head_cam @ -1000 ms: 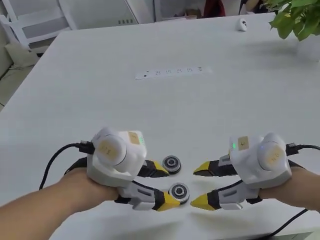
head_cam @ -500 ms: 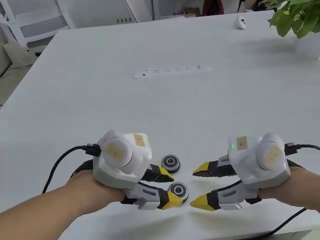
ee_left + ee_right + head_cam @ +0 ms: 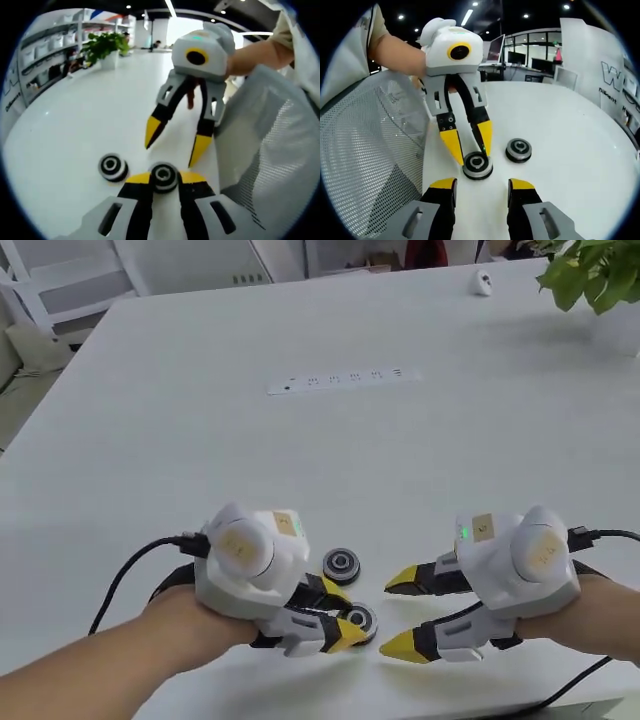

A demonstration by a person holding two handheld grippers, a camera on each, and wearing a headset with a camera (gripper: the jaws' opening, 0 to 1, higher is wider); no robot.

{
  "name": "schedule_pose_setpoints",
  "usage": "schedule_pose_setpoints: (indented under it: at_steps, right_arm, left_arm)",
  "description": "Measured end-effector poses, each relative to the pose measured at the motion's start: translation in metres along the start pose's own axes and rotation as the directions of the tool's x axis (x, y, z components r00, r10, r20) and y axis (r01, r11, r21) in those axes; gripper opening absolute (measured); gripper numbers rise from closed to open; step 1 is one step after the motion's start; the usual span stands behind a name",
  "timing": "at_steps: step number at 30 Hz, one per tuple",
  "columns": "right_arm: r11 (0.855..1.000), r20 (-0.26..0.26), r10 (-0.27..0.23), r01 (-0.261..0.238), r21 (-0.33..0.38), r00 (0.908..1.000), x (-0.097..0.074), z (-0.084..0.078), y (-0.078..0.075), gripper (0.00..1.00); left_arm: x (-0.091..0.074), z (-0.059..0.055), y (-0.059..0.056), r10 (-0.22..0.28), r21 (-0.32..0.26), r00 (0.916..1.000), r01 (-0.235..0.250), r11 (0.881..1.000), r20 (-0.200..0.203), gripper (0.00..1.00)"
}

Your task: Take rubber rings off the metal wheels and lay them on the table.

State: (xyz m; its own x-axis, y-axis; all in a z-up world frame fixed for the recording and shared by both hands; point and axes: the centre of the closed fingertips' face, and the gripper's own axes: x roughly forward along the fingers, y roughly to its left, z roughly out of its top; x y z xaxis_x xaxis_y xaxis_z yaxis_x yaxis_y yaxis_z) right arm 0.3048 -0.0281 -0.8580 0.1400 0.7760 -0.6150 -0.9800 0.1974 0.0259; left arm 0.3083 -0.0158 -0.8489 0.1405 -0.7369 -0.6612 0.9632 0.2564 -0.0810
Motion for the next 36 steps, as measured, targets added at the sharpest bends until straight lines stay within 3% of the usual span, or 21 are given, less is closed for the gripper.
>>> schedule_pose_setpoints:
  at_steps: [3, 10, 36]
  right_arm:
    - [1.000, 0.000, -0.001, 0.001, 0.002, 1.0000, 0.000, -0.001, 0.000, 0.37]
    - [1.000, 0.001, -0.001, 0.001, 0.003, 1.0000, 0.000, -0.001, 0.000, 0.37]
    - [0.998, 0.076, 0.037, -0.041, 0.048, 0.9964, 0.017, 0.012, 0.009, 0.33]
  left_arm:
    - [0.001, 0.001, 0.000, 0.005, -0.014, 0.9999, -0.005, 1.000, 0.011, 0.20]
    - [0.003, -0.001, 0.000, 0.036, 0.059, 0.9994, -0.036, 0.998, 0.001, 0.15]
    - [0.002, 0.000, 0.002, 0.082, 0.034, 0.9964, -0.083, 0.996, 0.023, 0.14]
